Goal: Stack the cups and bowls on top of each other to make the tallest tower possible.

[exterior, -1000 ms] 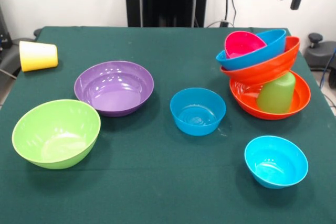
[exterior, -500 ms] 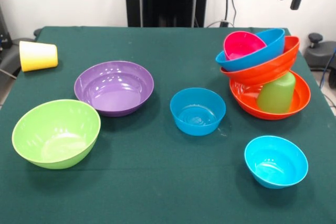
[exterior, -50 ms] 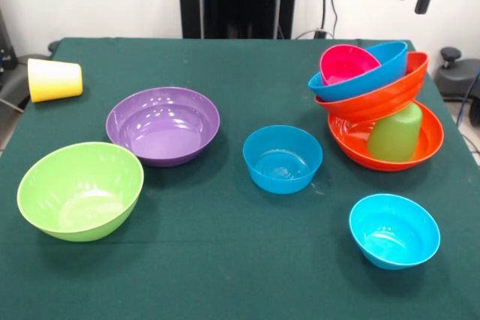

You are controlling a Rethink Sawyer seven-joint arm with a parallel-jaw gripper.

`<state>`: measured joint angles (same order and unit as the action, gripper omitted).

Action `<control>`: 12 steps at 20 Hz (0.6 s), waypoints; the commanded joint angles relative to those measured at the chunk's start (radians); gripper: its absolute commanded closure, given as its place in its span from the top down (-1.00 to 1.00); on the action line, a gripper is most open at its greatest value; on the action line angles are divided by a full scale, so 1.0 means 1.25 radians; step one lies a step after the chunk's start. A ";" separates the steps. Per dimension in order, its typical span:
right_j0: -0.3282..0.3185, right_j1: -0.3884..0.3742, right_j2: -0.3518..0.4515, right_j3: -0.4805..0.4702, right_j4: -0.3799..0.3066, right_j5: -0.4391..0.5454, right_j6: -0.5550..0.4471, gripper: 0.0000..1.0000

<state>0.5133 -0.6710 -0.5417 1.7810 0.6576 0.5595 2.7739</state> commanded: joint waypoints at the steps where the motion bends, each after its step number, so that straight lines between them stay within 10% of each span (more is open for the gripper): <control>1: -0.006 0.008 0.067 0.045 -0.049 0.050 0.078 1.00; 12: -0.015 -0.071 0.044 0.100 -0.093 0.108 0.007 1.00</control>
<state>0.5132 -0.7019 -0.5420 1.8069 0.6481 0.5656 2.7739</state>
